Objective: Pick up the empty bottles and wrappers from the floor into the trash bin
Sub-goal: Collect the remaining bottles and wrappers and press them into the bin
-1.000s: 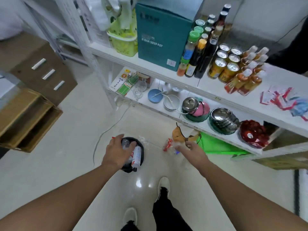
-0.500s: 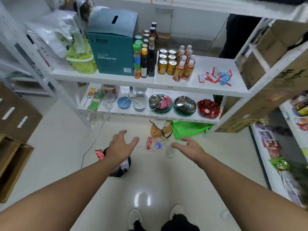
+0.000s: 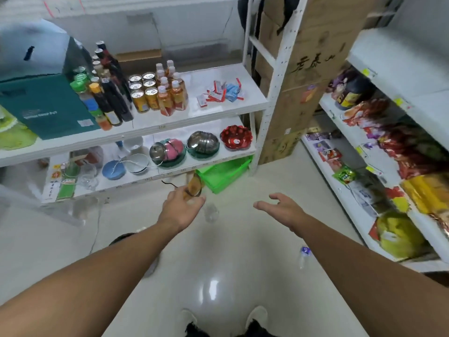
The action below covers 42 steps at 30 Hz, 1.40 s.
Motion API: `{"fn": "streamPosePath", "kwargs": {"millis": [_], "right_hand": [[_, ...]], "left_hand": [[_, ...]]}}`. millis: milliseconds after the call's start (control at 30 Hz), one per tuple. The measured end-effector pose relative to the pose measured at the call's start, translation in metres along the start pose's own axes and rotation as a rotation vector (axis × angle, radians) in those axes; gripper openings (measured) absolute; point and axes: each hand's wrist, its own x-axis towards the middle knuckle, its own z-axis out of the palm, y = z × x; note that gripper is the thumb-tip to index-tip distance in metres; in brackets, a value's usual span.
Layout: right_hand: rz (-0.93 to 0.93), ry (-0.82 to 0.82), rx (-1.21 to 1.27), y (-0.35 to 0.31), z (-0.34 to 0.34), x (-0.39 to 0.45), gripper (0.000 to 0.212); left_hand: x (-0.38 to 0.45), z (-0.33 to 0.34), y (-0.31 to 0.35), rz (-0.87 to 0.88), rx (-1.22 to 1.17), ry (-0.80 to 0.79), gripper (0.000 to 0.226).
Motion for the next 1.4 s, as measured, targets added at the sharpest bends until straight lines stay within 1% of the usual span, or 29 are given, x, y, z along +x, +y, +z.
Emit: {"fn": "streamPosePath", "kwargs": {"millis": [200,267,433,567,700,867,1000,1100,1233,1300,1400], "right_hand": [[0.14,0.077,0.115,0.101,-0.098,-0.003,0.092],[0.192,0.109,0.14,0.133,-0.122,-0.006,0.089],[0.293,0.19,0.211,0.207,-0.167,-0.014,0.087],[0.37,0.228,0.259,0.247,-0.187,-0.013,0.089],[0.457,0.26,0.3,0.272,-0.186,-0.001,0.093],[0.529,0.255,0.342,0.283,-0.172,0.037,0.094],[0.562,0.224,0.368,0.286,-0.161,0.09,0.092],[0.579,0.198,0.357,0.306,-0.154,0.141,0.092],[0.582,0.18,0.334,0.364,-0.136,0.227,0.094],[0.574,0.16,0.326,0.408,-0.121,0.28,0.089],[0.577,0.163,0.272,0.488,-0.086,0.36,0.079]], "left_hand": [[0.0,0.098,0.069,0.096,0.122,-0.091,0.093],[-0.001,0.129,0.088,0.12,0.19,-0.103,0.091],[-0.002,0.194,0.131,0.164,0.278,-0.192,0.087],[0.01,0.232,0.159,0.216,0.354,-0.239,0.084],[0.034,0.267,0.171,0.211,0.337,-0.346,0.086],[0.078,0.314,0.179,0.219,0.359,-0.448,0.084],[0.116,0.352,0.186,0.25,0.316,-0.455,0.077],[0.151,0.389,0.186,0.251,0.305,-0.437,0.076],[0.204,0.458,0.158,0.243,0.298,-0.394,0.082],[0.237,0.503,0.127,0.236,0.322,-0.371,0.085],[0.288,0.578,0.063,0.205,0.359,-0.343,0.089]]}}
